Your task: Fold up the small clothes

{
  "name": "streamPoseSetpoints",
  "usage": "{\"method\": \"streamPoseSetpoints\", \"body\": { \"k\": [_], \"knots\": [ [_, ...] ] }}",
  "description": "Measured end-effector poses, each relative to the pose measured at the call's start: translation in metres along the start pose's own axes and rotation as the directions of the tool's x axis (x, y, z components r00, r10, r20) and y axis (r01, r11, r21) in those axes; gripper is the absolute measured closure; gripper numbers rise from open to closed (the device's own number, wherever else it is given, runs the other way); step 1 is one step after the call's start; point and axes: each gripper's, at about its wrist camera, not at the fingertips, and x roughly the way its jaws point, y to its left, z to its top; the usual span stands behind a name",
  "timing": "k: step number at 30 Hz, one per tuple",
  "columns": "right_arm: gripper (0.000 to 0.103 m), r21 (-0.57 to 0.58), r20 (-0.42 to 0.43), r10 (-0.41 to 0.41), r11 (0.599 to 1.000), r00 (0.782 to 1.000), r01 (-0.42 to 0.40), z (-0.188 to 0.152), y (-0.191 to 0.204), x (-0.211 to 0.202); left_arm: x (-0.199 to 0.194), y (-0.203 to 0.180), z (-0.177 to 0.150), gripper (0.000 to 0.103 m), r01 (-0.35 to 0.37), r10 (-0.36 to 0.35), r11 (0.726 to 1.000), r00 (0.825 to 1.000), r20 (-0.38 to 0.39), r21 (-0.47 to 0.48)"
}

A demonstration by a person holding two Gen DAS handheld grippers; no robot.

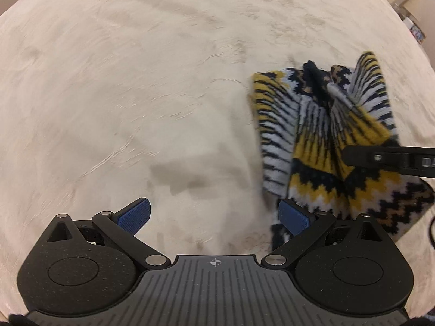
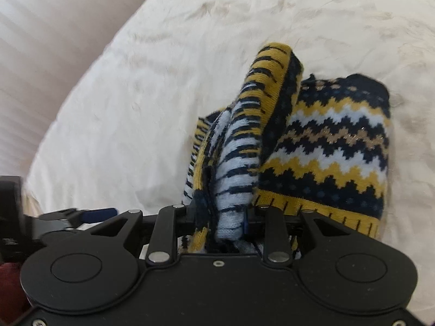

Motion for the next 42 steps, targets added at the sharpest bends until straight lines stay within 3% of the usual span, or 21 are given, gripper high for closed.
{"method": "streamPoseSetpoints", "body": {
  "k": [3, 5, 10, 16, 18, 21, 24, 25, 26, 27, 33, 35, 37, 38, 39, 42],
  "knots": [
    [0.056, -0.010, -0.016, -0.017, 1.000, 1.000, 0.017, 0.003, 0.007, 0.015, -0.001, 0.006, -0.002, 0.001, 0.002, -0.002, 1.000, 1.000, -0.006, -0.002],
    [0.050, -0.019, -0.003, 0.018, 1.000, 1.000, -0.018, 0.004, 0.014, 0.020, -0.001, 0.009, -0.002, 0.001, 0.004, -0.004, 1.000, 1.000, -0.009, 0.001],
    [0.050, -0.007, 0.071, 0.074, 0.997, 0.995, -0.073, 0.000, 0.011, 0.004, -0.005, 0.010, 0.007, 0.001, 0.025, -0.025, 1.000, 1.000, 0.006, 0.005],
    [0.049, -0.036, 0.122, -0.020, 0.999, 0.992, 0.024, -0.032, -0.008, -0.037, -0.009, -0.001, 0.036, 0.001, 0.100, -0.101, 0.995, 0.994, 0.047, 0.020],
    [0.041, -0.089, 0.119, -0.050, 0.994, 0.992, 0.061, -0.047, -0.006, -0.042, -0.009, -0.006, 0.045, 0.001, 0.137, -0.138, 0.990, 0.989, 0.049, 0.019],
    [0.041, -0.205, 0.113, -0.087, 0.973, 0.990, 0.109, -0.065, 0.014, -0.045, 0.002, -0.021, 0.062, 0.001, 0.208, -0.208, 0.978, 0.977, 0.036, 0.006],
    [0.039, -0.346, 0.121, -0.122, 0.925, 0.985, 0.157, -0.085, 0.037, -0.038, 0.017, -0.036, 0.074, 0.003, 0.248, -0.248, 0.969, 0.969, 0.000, 0.009],
    [0.039, -0.388, 0.126, -0.132, 0.906, 0.983, 0.171, -0.092, 0.044, -0.037, 0.022, -0.042, 0.077, 0.010, 0.252, -0.252, 0.968, 0.968, -0.007, 0.020],
    [0.038, -0.434, 0.133, -0.142, 0.882, 0.981, 0.187, -0.096, 0.051, -0.032, 0.027, -0.046, 0.080, 0.024, 0.251, -0.251, 0.967, 0.968, -0.016, 0.034],
    [0.037, -0.474, 0.142, -0.151, 0.857, 0.978, 0.201, -0.101, 0.058, -0.027, 0.031, -0.050, 0.081, 0.028, 0.246, -0.245, 0.968, 0.969, -0.032, 0.049],
    [0.036, -0.667, 0.222, -0.205, 0.681, 0.953, 0.302, -0.123, 0.094, -0.002, 0.052, -0.057, 0.086, 0.039, 0.266, -0.260, 0.961, 0.962, -0.078, 0.069],
    [0.037, -0.701, 0.239, -0.218, 0.635, 0.946, 0.324, -0.125, 0.100, 0.006, 0.055, -0.055, 0.087, 0.061, 0.286, -0.281, 0.956, 0.957, -0.068, 0.068],
    [0.044, -0.730, 0.239, -0.217, 0.603, 0.947, 0.322, -0.126, 0.104, 0.013, 0.054, -0.052, 0.088, 0.078, 0.307, -0.304, 0.949, 0.952, -0.045, 0.069],
    [0.061, -0.737, 0.227, -0.217, 0.599, 0.949, 0.313, -0.125, 0.104, 0.016, 0.052, -0.051, 0.088, 0.088, 0.294, -0.294, 0.952, 0.956, -0.020, 0.081],
    [0.083, -0.736, 0.207, -0.211, 0.609, 0.955, 0.294, -0.123, 0.103, 0.016, 0.048, -0.052, 0.087, 0.088, 0.281, -0.283, 0.954, 0.959, 0.009, 0.103],
    [0.097, -0.697, 0.172, -0.158, 0.678, 0.972, 0.234, -0.116, 0.101, 0.010, 0.035, -0.049, 0.085, 0.092, 0.247, -0.259, 0.958, 0.964, 0.066, 0.143]
  ]
}}
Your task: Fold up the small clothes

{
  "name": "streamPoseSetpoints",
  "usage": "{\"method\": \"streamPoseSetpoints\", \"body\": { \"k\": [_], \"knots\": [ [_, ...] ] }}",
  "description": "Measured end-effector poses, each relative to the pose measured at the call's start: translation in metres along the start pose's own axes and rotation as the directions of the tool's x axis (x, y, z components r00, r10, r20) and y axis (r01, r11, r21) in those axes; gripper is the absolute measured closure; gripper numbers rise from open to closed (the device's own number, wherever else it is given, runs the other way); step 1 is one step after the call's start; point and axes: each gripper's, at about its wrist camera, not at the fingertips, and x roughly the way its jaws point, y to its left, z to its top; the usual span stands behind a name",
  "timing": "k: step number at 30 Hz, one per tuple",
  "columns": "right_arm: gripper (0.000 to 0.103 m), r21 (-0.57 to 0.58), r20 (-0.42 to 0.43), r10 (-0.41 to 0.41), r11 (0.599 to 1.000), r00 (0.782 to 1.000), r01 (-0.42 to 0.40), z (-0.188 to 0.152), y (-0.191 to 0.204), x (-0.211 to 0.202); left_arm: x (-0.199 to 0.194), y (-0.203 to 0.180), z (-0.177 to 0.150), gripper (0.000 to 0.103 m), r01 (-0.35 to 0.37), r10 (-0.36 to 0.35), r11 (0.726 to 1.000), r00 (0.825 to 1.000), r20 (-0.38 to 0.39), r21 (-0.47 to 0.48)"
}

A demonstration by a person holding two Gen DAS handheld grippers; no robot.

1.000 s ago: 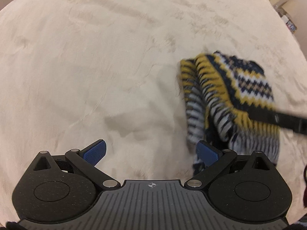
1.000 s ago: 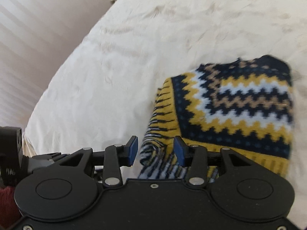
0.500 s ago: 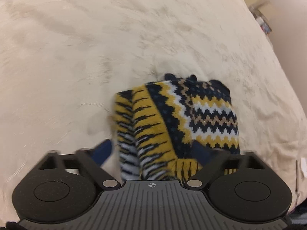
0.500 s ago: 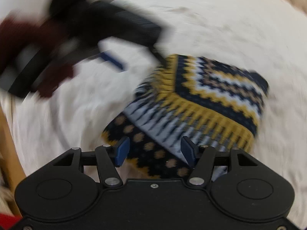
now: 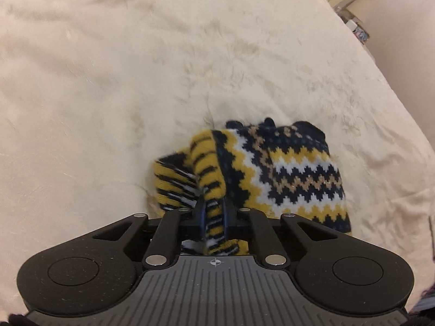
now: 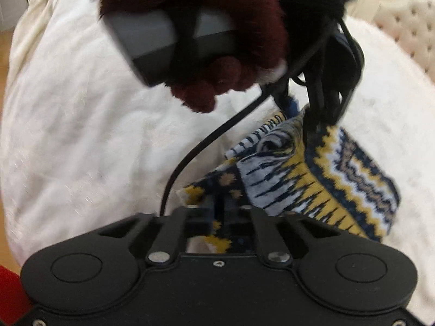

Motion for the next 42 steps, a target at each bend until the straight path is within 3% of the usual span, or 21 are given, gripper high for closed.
{"method": "streamPoseSetpoints", "body": {
  "k": [5, 7, 10, 11, 12, 16, 18, 20, 21, 24, 29, 34, 40, 41, 42],
  "knots": [
    [0.098, 0.028, 0.022, 0.110, 0.993, 0.994, -0.111, 0.002, 0.007, -0.007, -0.003, 0.013, -0.008, 0.092, -0.036, 0.036, 0.999, 0.999, -0.025, 0.000],
    [0.093, 0.035, 0.017, 0.116, 0.993, 0.993, -0.116, 0.002, 0.010, -0.007, -0.001, 0.019, -0.011, 0.092, -0.032, 0.032, 0.999, 0.999, -0.040, -0.011],
    [0.072, 0.148, 0.026, 0.142, 0.978, 0.989, -0.145, -0.001, -0.002, -0.011, -0.003, 0.023, -0.014, 0.092, -0.041, 0.041, 0.999, 0.998, -0.047, -0.008],
    [0.055, 0.192, 0.037, 0.149, 0.969, 0.988, -0.153, -0.004, -0.011, -0.015, -0.003, 0.023, -0.016, 0.092, -0.048, 0.048, 0.999, 0.998, -0.048, 0.000],
    [0.049, 0.231, 0.052, 0.149, 0.960, 0.987, -0.157, -0.007, -0.018, -0.018, -0.003, 0.024, -0.017, 0.092, -0.052, 0.052, 0.999, 0.997, -0.054, 0.003],
    [0.049, 0.386, 0.093, 0.086, 0.915, 0.992, -0.115, -0.022, -0.057, -0.031, -0.007, 0.034, -0.018, 0.087, 0.027, -0.033, 0.996, 0.997, -0.066, -0.090],
    [0.049, 0.453, 0.094, 0.044, 0.888, 0.995, -0.082, -0.028, -0.079, -0.036, -0.009, 0.036, -0.014, 0.072, 0.064, -0.071, 0.988, 0.996, -0.046, -0.139],
    [0.049, 0.493, 0.087, 0.010, 0.869, 0.996, -0.051, -0.034, -0.094, -0.037, -0.007, 0.036, -0.010, 0.050, 0.097, -0.105, 0.980, 0.994, -0.039, -0.171],
    [0.048, 0.509, 0.079, -0.002, 0.860, 0.997, -0.039, -0.037, -0.100, -0.039, -0.003, 0.035, -0.008, 0.046, 0.102, -0.112, 0.978, 0.993, -0.048, -0.181],
    [0.045, 0.547, 0.064, -0.021, 0.837, 0.998, -0.018, -0.042, -0.109, -0.035, 0.009, 0.031, 0.000, 0.045, 0.104, -0.122, 0.973, 0.990, -0.076, -0.208],
    [0.045, 0.582, 0.055, -0.035, 0.813, 0.998, -0.004, -0.047, -0.117, -0.029, -0.004, 0.029, 0.002, 0.043, 0.135, -0.136, 0.960, 0.991, 0.013, -0.244],
    [0.044, 0.590, 0.053, -0.019, 0.807, 0.998, -0.016, -0.050, -0.119, -0.024, -0.015, 0.034, -0.001, 0.035, 0.208, -0.186, 0.933, 0.977, 0.100, -0.295],
    [0.044, 0.602, 0.060, -0.008, 0.798, 0.998, -0.030, -0.051, -0.118, -0.019, 0.014, 0.026, 0.002, 0.036, 0.160, -0.172, 0.954, 0.985, -0.028, -0.252],
    [0.044, 0.601, 0.060, -0.007, 0.799, 0.998, -0.031, -0.051, -0.118, -0.019, 0.020, 0.024, 0.002, 0.038, 0.161, -0.177, 0.957, 0.983, -0.048, -0.240],
    [0.044, 0.602, 0.061, -0.007, 0.798, 0.998, -0.031, -0.051, -0.118, -0.020, 0.023, 0.021, 0.001, 0.047, 0.166, -0.182, 0.960, 0.982, -0.053, -0.227]
  ]
}}
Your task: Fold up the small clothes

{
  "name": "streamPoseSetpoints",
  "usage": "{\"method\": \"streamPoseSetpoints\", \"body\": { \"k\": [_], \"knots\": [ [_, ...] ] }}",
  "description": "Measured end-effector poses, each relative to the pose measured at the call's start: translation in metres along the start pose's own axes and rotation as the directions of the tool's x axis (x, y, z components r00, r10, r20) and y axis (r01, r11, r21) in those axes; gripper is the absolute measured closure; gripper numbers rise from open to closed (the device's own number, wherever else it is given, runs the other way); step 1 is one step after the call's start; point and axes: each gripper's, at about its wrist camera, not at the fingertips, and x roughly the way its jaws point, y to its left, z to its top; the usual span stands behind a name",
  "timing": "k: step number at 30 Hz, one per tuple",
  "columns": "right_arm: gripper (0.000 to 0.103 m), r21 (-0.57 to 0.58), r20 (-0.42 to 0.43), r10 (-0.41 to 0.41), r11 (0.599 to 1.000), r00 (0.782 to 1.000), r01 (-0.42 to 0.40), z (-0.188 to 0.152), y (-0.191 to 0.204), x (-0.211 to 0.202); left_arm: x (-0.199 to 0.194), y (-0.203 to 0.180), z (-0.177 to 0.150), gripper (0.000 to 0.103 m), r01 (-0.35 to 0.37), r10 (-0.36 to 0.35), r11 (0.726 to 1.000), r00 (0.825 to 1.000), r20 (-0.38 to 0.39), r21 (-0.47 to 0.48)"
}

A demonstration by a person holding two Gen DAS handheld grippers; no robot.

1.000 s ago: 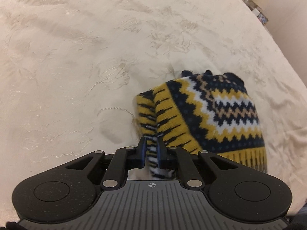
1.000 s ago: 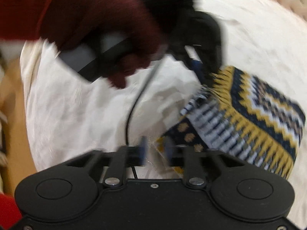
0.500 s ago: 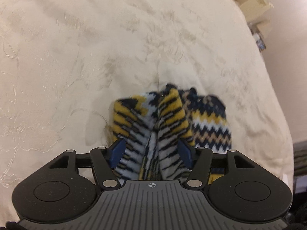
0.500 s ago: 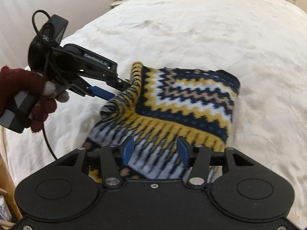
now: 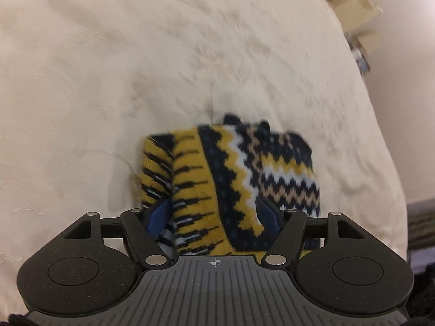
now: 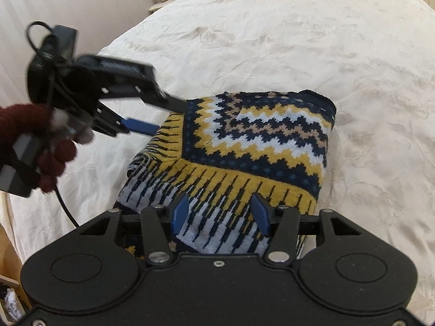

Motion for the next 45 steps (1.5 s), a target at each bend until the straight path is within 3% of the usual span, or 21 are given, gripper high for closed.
{"method": "streamPoseSetpoints", "body": {
  "k": [1, 2, 8, 11, 14, 18, 20, 23, 25, 27, 30, 31, 32, 36, 40, 45],
  "knots": [
    [0.044, 0.001, 0.002, 0.001, 1.000, 1.000, -0.001, 0.000, 0.000, -0.001, 0.002, -0.002, -0.001, 0.073, 0.000, 0.000, 1.000, 1.000, 0.005, 0.016],
    [0.044, 0.000, 0.002, 0.000, 1.000, 1.000, 0.000, 0.000, 0.000, -0.002, 0.003, -0.006, -0.002, 0.089, -0.021, 0.021, 0.999, 1.000, 0.018, 0.036],
    [0.044, 0.007, 0.010, -0.002, 1.000, 1.000, 0.002, -0.001, -0.004, -0.008, -0.023, -0.011, -0.022, 0.094, -0.107, 0.091, 0.989, 0.985, 0.145, 0.106],
    [0.043, 0.015, 0.037, -0.005, 1.000, 0.999, 0.004, 0.003, -0.010, -0.012, -0.022, 0.005, -0.025, 0.094, -0.111, 0.103, 0.992, 0.988, 0.117, 0.065],
    [0.034, -0.001, 0.050, -0.018, 1.000, 0.999, 0.018, 0.012, -0.019, -0.008, -0.021, 0.009, -0.026, 0.094, -0.116, 0.109, 0.992, 0.987, 0.117, 0.051],
    [0.034, 0.007, 0.065, -0.071, 0.997, 0.995, 0.070, 0.029, -0.039, 0.008, -0.021, 0.004, -0.027, 0.094, -0.142, 0.130, 0.986, 0.983, 0.128, 0.090],
    [0.034, 0.036, 0.046, -0.070, 0.997, 0.997, 0.068, 0.037, -0.050, 0.022, -0.020, 0.006, -0.028, 0.094, -0.146, 0.135, 0.986, 0.983, 0.129, 0.080],
    [0.029, 0.039, -0.056, -0.005, 0.999, 0.998, 0.007, 0.040, -0.054, 0.054, -0.017, 0.005, -0.030, 0.093, -0.170, 0.159, 0.982, 0.979, 0.129, 0.078],
    [0.022, 0.035, -0.104, 0.072, 0.997, 0.992, -0.069, 0.040, -0.054, 0.069, -0.016, 0.005, -0.031, 0.091, -0.179, 0.168, 0.980, 0.978, 0.126, 0.084],
    [0.019, 0.003, -0.111, 0.081, 0.997, 0.991, -0.081, 0.042, -0.051, 0.070, -0.020, 0.008, -0.030, 0.083, -0.156, 0.148, 0.986, 0.982, 0.120, 0.060],
    [0.020, -0.003, -0.084, 0.100, 0.995, 0.991, -0.100, 0.044, -0.056, 0.056, -0.034, 0.010, -0.033, 0.046, -0.098, 0.092, 0.995, 0.986, 0.141, 0.036],
    [0.020, 0.007, -0.059, 0.099, 0.995, 0.993, -0.098, 0.043, -0.059, 0.049, -0.041, 0.009, -0.036, 0.024, -0.085, 0.078, 0.996, 0.984, 0.161, 0.041],
    [0.021, 0.027, -0.030, 0.094, 0.995, 0.995, -0.093, 0.042, -0.064, 0.040, -0.049, 0.008, -0.041, 0.014, -0.073, 0.063, 0.996, 0.982, 0.180, 0.051],
    [0.019, 0.177, 0.065, 0.042, 0.983, 0.997, -0.053, 0.039, -0.095, 0.013, -0.061, 0.010, -0.062, 0.012, -0.053, 0.045, 0.998, 0.986, 0.164, 0.042],
    [0.013, 0.340, 0.033, 0.074, 0.937, 0.997, -0.081, 0.031, -0.134, 0.017, -0.046, 0.017, -0.087, 0.012, -0.022, 0.023, 1.000, 0.999, 0.042, -0.009],
    [0.013, 0.465, -0.023, 0.180, 0.873, 0.983, -0.149, 0.017, -0.156, 0.042, -0.020, 0.019, -0.109, 0.012, 0.001, -0.003, 0.998, 0.999, -0.044, -0.059]
  ]
}}
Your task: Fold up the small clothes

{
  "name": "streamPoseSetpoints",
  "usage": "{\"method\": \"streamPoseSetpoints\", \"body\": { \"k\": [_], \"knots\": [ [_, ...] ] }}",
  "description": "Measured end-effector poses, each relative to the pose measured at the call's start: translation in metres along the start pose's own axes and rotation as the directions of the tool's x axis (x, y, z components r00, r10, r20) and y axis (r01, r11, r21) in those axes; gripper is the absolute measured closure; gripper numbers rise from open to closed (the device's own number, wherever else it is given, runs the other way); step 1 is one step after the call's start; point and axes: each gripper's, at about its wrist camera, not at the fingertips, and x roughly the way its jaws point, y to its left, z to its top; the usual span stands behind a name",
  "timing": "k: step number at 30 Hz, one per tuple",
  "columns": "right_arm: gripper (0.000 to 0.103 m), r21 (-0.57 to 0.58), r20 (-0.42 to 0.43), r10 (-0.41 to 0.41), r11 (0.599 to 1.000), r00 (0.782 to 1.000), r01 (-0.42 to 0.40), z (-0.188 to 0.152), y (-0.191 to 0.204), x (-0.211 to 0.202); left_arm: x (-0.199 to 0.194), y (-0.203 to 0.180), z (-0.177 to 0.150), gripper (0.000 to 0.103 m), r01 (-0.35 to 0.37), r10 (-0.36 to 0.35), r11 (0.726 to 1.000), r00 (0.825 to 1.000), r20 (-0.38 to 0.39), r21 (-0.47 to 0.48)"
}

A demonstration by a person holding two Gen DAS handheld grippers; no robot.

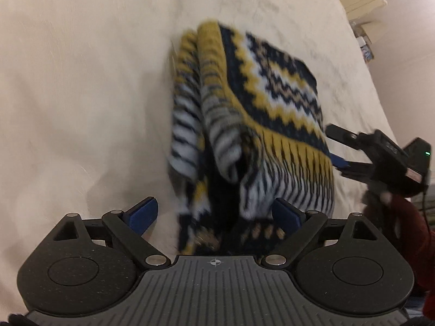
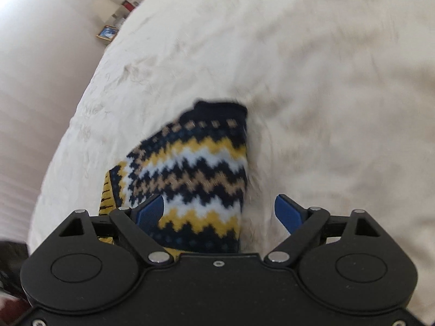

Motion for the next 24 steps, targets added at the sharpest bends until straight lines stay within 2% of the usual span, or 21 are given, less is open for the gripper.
{"method": "streamPoseSetpoints", "body": {
  "k": [4, 7, 11, 12, 13, 14, 18, 24],
  "knots": [
    [0.012, 0.029, -0.055, 0.069, 0.997, 0.996, -0.067, -0.005, -0.006, 0.018, 0.017, -0.009, 0.003, 0.010, 0.016, -0.016, 1.000, 1.000, 0.002, 0.021],
    [0.010, 0.059, -0.071, 0.126, 0.991, 0.989, -0.122, -0.006, -0.008, 0.029, 0.031, -0.011, 0.012, 0.001, 0.057, -0.057, 0.998, 0.998, -0.002, 0.013],
    [0.010, 0.109, -0.071, 0.170, 0.981, 0.983, -0.162, -0.003, -0.011, 0.036, 0.039, -0.012, 0.025, 0.002, 0.089, -0.091, 0.995, 0.995, -0.050, -0.038],
    [0.016, 0.113, -0.072, 0.177, 0.979, 0.982, -0.168, -0.003, -0.010, 0.035, 0.039, -0.012, 0.027, 0.005, 0.116, -0.119, 0.992, 0.991, -0.064, -0.041],
    [0.026, 0.106, -0.076, 0.184, 0.979, 0.980, -0.175, -0.003, -0.009, 0.034, 0.038, -0.012, 0.029, 0.023, 0.157, -0.159, 0.987, 0.984, -0.075, -0.039],
    [0.046, 0.096, -0.086, 0.177, 0.981, 0.980, -0.169, -0.003, -0.006, 0.034, 0.037, -0.014, 0.028, 0.038, 0.175, -0.178, 0.984, 0.981, -0.080, -0.038],
    [0.055, 0.043, -0.077, 0.152, 0.988, 0.985, -0.149, -0.005, 0.010, 0.017, 0.026, -0.028, 0.021, 0.038, 0.194, -0.193, 0.981, 0.979, -0.064, 0.010],
    [0.056, -0.033, -0.049, 0.153, 0.987, 0.987, -0.155, -0.021, 0.024, -0.026, 0.013, -0.070, -0.018, 0.038, 0.240, -0.238, 0.970, 0.970, -0.051, 0.039]
  ]
}}
